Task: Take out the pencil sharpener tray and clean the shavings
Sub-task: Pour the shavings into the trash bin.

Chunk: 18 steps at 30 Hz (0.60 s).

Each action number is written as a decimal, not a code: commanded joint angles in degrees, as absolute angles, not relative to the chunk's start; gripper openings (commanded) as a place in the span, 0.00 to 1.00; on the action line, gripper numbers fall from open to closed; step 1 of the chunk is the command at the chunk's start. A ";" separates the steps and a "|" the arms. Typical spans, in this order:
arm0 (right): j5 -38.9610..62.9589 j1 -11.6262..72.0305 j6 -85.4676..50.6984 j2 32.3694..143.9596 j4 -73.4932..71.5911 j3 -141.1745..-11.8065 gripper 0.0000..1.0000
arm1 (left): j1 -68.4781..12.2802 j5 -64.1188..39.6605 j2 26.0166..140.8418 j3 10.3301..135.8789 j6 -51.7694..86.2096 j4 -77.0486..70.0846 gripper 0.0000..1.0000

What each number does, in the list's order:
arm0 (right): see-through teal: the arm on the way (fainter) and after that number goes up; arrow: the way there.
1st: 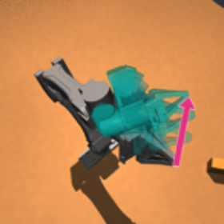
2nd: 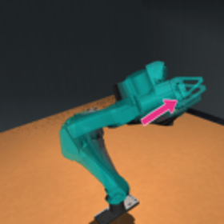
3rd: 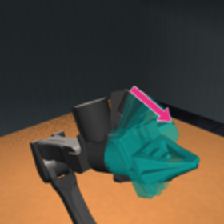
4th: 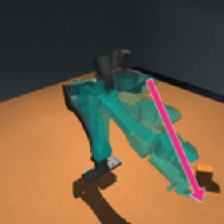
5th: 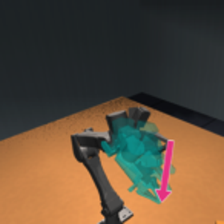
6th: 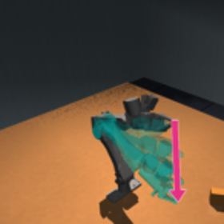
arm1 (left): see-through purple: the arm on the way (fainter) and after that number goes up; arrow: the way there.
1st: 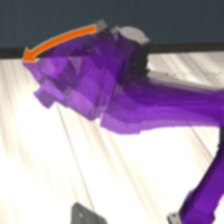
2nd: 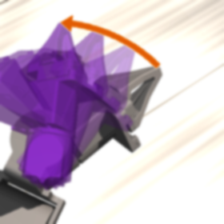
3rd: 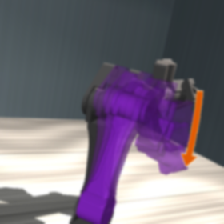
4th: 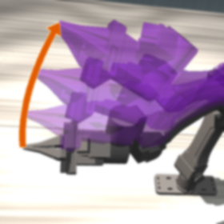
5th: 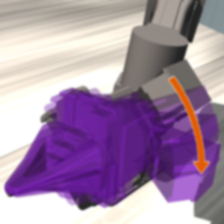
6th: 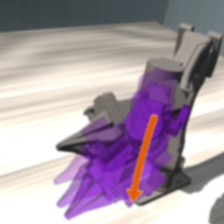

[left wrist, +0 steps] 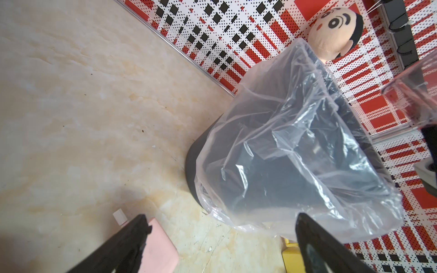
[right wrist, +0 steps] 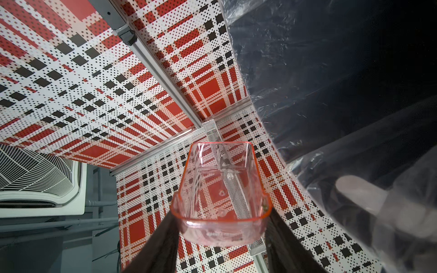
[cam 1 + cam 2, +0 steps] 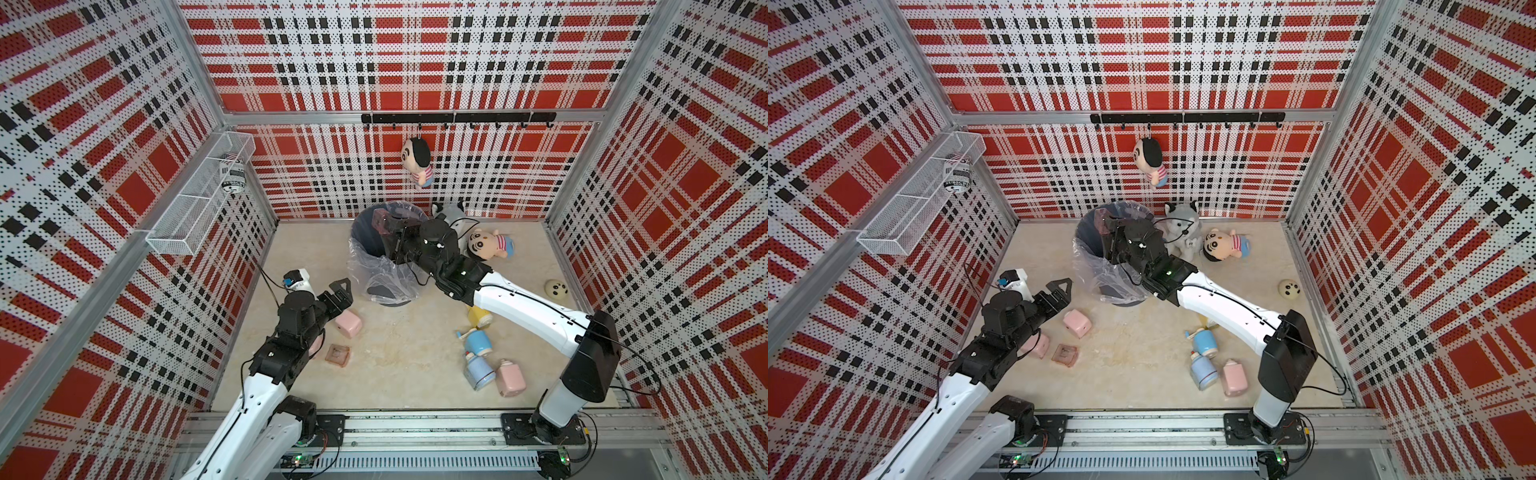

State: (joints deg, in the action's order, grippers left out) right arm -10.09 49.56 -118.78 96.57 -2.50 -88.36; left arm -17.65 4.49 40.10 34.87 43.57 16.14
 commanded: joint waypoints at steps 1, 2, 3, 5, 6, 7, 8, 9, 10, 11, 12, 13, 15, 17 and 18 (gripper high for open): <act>-10.90 49.97 -117.68 94.73 -2.25 -86.21 0.39 | -19.10 7.00 38.93 36.69 43.90 17.23 0.98; -10.90 50.01 -117.85 94.46 -2.77 -85.17 0.39 | -19.41 7.34 38.85 36.74 43.90 17.32 0.98; -10.99 50.01 -118.07 94.10 -3.31 -84.01 0.39 | -19.59 7.61 38.76 36.65 43.90 17.44 0.98; -11.23 50.00 -118.43 93.74 -3.54 -82.36 0.39 | -19.99 8.03 38.73 36.65 43.94 17.50 0.98; -11.25 50.01 -118.43 93.61 -3.77 -81.65 0.39 | -20.19 8.22 38.74 36.61 43.95 17.64 0.98; -11.17 49.97 -118.56 93.54 -3.91 -81.32 0.39 | -20.38 8.45 38.76 36.56 44.03 17.59 0.98; -11.16 50.01 -118.56 93.52 -4.04 -81.30 0.39 | -20.60 8.57 38.76 36.56 44.12 17.66 0.98; -11.08 50.01 -118.44 93.56 -4.04 -81.45 0.39 | -20.87 8.76 38.76 36.63 44.21 17.63 0.98; -11.07 50.01 -118.16 93.61 -3.98 -81.83 0.39 | -21.07 8.90 38.76 36.65 44.30 17.62 0.98; -11.07 50.01 -117.89 93.61 -3.72 -82.27 0.39 | -21.33 9.06 38.76 36.73 44.38 17.60 0.98; -11.14 50.01 -117.54 93.60 -3.56 -82.73 0.39 | -21.56 9.23 38.68 36.85 44.47 17.59 0.98; -11.08 50.01 -117.33 93.60 -3.52 -83.16 0.39 | -21.83 9.36 38.67 36.99 44.54 17.58 0.98; -11.06 50.01 -116.99 93.61 -3.38 -83.82 0.39 | -22.34 9.62 38.68 37.31 44.56 17.71 0.98; -10.99 50.00 -116.68 93.61 -3.21 -84.43 0.39 | -22.88 10.06 38.50 37.65 44.56 17.92 0.98; -11.01 50.07 -116.52 93.56 -3.29 -84.55 0.39 | -23.23 10.20 38.37 37.81 44.65 18.00 0.98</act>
